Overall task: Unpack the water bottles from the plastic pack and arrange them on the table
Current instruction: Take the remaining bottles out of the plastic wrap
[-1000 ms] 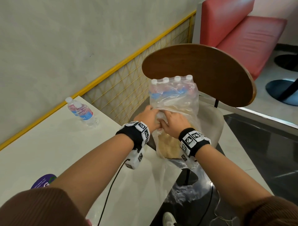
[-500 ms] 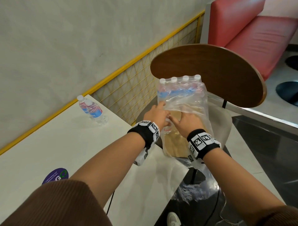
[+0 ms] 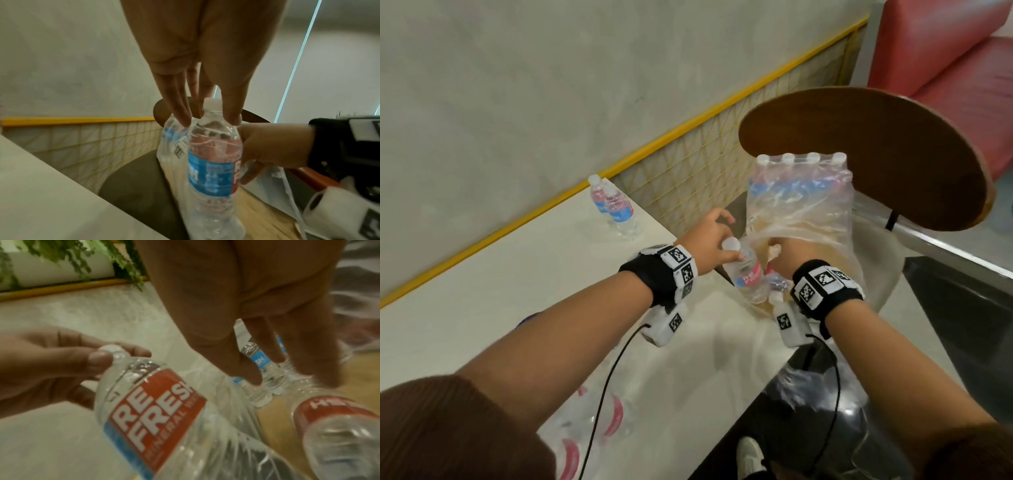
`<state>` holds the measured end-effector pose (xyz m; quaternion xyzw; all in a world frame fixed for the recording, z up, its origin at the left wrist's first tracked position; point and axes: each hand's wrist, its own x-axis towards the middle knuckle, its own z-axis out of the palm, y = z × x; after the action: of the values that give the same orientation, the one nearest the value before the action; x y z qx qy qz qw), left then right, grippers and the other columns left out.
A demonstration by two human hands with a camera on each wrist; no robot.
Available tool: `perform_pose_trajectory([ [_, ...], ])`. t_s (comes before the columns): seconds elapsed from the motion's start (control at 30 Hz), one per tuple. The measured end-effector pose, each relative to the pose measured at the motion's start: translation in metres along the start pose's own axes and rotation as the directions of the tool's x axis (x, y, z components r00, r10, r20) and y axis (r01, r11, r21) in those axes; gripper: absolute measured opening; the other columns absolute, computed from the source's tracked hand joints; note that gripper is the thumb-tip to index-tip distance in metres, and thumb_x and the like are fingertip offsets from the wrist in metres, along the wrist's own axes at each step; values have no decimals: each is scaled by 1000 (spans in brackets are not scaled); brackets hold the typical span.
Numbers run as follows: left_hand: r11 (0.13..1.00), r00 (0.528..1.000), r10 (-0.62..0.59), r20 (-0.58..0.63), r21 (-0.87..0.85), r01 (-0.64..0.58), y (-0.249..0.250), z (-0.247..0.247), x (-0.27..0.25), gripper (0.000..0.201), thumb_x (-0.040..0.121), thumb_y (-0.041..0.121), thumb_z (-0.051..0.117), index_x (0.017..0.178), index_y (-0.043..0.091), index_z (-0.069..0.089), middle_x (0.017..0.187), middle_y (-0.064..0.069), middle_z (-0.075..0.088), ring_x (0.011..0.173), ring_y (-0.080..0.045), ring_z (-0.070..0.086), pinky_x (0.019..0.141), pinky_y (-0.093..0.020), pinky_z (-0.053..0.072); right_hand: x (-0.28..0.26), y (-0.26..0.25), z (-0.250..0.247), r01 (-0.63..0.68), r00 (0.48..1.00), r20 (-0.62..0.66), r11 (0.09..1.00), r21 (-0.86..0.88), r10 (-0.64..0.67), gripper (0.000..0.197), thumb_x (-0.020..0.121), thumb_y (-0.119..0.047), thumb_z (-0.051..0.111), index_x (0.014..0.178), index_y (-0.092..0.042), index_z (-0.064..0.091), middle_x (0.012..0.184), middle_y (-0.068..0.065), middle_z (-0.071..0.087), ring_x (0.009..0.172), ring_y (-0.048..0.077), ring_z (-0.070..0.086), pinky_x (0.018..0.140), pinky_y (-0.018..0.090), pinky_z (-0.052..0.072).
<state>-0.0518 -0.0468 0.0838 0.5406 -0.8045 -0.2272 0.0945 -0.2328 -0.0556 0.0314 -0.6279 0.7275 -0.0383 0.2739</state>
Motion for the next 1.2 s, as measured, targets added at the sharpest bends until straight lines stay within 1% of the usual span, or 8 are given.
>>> perform_pose_trajectory([
  [0.1,998,999,-49,-2,-50,49,-8,-7,-16,37,82,30,70,103,2,58,122,-10,55,101,-25,57,90,-35,47,8,8,31,-64,992,112,998,-20,65,56,80,-47,43,131,-27,47,135,14,51,117,33,53,97,40,45],
  [0.17,991,996,-94,7,-91,94,-12,-15,-30,29,83,31,69,95,10,52,109,-12,62,89,-25,60,83,-40,50,1,15,49,-105,989,110,993,49,99,61,81,-35,59,137,-34,36,133,15,51,112,34,57,90,38,49],
  [0.3,982,984,-164,63,-80,169,-24,-40,-56,30,85,31,67,84,14,42,75,-4,53,60,-16,51,57,-25,39,-24,13,60,-45,998,-37,987,155,52,32,88,-45,48,117,-33,45,109,7,58,88,31,57,78,31,46],
  [0.43,967,966,-233,111,127,219,-45,-54,-72,32,82,30,69,84,13,42,82,-6,53,69,-20,47,56,-25,33,-41,6,49,43,996,-74,998,44,-40,37,87,-57,36,99,-25,49,97,7,59,83,29,55,78,30,40],
  [0.67,875,874,-445,194,303,378,-76,-41,-91,32,82,27,68,88,10,42,72,0,44,77,-25,50,52,-27,33,-62,-44,24,218,973,7,908,-359,-231,28,90,-26,51,113,-15,62,118,11,62,109,28,57,88,31,45],
  [0.9,830,805,-549,227,260,493,-84,-42,-96,42,82,22,67,120,11,50,119,-12,56,79,-23,54,61,-24,45,-87,-82,14,334,933,-30,893,-302,-359,7,81,-13,57,77,-8,59,63,6,45,67,28,52,60,28,44],
  [1.03,822,780,-558,282,320,472,-79,-36,-93,52,88,23,63,136,15,45,138,-9,45,120,-28,50,77,-26,43,-102,-96,9,413,903,0,867,-280,-430,9,81,-13,57,75,-6,58,62,5,46,67,29,55,60,28,45],
  [1.2,809,779,-554,294,412,419,-73,-31,-90,52,90,20,60,139,15,43,143,-7,42,124,-27,49,79,-25,41,-131,-124,17,531,847,102,829,-178,-521,11,81,-20,59,83,-10,63,77,6,57,68,24,57,58,26,47],
])
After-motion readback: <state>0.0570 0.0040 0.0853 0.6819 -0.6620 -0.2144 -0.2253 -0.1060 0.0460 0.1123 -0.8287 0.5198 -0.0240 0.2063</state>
